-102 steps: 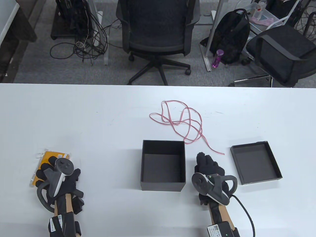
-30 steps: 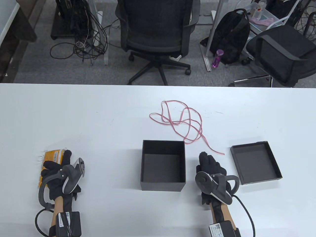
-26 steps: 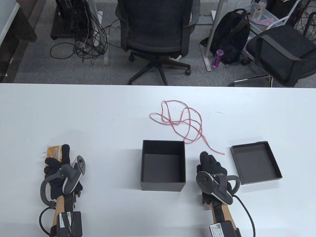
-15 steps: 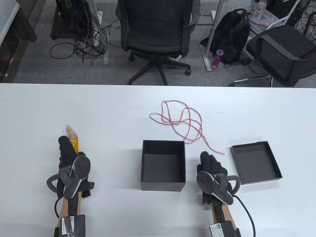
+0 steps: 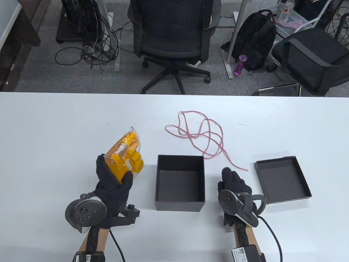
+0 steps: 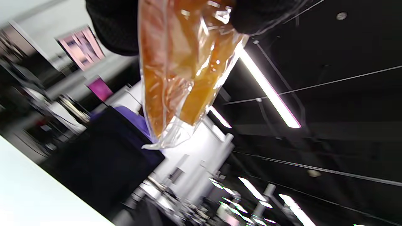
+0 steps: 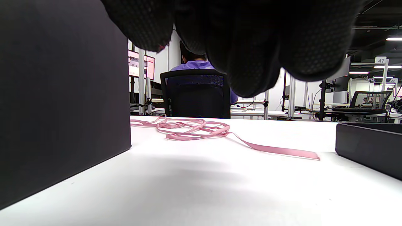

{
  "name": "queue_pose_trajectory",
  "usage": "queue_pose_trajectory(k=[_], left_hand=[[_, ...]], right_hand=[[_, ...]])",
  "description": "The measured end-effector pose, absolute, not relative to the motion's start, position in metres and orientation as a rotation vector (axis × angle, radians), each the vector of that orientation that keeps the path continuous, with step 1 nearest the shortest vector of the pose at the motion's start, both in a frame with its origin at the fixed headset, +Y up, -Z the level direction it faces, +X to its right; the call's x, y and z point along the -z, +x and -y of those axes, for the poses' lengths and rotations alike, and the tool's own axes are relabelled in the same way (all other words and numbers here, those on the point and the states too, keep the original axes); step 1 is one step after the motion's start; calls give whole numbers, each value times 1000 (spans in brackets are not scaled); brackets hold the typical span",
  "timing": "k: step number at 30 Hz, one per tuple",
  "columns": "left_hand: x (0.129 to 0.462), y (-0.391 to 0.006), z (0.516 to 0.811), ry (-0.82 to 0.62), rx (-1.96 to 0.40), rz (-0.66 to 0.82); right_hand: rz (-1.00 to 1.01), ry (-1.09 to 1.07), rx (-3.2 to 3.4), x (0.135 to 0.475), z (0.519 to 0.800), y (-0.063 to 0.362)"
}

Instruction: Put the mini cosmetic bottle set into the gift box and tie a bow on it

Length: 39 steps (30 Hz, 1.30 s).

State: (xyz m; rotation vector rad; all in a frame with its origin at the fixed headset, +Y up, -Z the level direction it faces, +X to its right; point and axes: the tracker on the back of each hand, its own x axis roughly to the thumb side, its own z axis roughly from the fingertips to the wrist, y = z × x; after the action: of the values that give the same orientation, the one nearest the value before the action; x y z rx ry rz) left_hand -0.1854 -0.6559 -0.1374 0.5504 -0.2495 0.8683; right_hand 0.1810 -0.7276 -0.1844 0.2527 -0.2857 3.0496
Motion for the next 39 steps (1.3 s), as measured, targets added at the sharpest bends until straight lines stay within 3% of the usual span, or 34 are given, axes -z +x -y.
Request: queue_pose_trajectory(k=[4,8,23,27,31,39], left_hand=[[138,-153,658,505,-892,385],[140,-125,665,399,-842,429],[153,-91,687,191,-608,403],[165,-75,696,24,-536,364],[168,-67,694,-45,-404,331],[162,-72,697,77,-475,356]], right_hand=[[279,256,-3051,185,729,180],[282,256,-3047,185,728,181],[261,250,-3052,186,729,181],[244,241,-3055,187,731,183],[237,232,-3053,188,732,184],[209,236,-3065,190,733,184]])
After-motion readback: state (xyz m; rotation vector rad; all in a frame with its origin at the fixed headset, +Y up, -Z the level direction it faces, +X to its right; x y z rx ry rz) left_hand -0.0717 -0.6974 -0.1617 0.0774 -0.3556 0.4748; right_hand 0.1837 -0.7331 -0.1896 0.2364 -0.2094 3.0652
